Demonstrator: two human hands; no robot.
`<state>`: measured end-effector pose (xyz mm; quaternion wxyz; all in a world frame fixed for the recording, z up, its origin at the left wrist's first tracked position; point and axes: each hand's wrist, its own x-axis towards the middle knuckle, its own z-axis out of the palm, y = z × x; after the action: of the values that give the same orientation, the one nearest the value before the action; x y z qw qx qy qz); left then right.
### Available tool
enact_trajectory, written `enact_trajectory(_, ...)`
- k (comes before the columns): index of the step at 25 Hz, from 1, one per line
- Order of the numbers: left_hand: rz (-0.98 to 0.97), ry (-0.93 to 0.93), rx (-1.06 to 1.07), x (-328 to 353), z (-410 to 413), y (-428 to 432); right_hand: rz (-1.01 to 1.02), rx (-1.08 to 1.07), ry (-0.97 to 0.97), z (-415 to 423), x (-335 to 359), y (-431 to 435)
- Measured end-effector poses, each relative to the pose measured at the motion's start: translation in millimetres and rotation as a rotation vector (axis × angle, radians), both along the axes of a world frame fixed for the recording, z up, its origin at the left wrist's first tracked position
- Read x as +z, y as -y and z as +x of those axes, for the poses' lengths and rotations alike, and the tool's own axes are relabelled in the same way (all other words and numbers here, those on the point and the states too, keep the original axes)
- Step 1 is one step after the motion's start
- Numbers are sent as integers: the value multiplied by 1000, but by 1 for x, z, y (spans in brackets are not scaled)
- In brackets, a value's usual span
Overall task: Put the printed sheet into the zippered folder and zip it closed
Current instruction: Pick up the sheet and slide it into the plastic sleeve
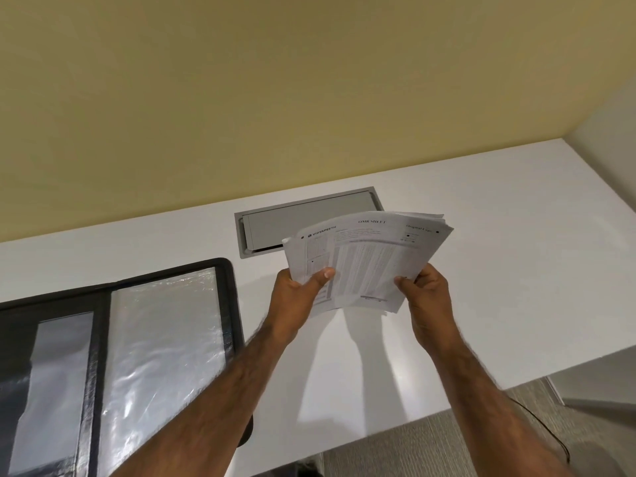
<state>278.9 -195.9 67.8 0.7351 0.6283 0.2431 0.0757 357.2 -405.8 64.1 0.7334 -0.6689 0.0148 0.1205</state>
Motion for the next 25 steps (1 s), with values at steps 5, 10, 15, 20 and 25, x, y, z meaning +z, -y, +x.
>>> enact_trajectory(5, 28, 37, -24, 1, -1, 0, 11, -37, 20, 2, -5, -3)
enact_trajectory(10, 37, 49, -61, -2, -3, -2, -4, -1, 2, 0, -9, -7)
enact_trajectory(15, 45, 11, -69, -2, -5, -1, -10, -49, 11, 2, -8, -6)
enact_trajectory(20, 60, -18, -76, -9, -10, 5, -27, -31, -11, -3, -17, -5)
enact_trajectory(25, 56, -28, -72, -16, -8, 9, -69, -16, -31, -4, -23, -3)
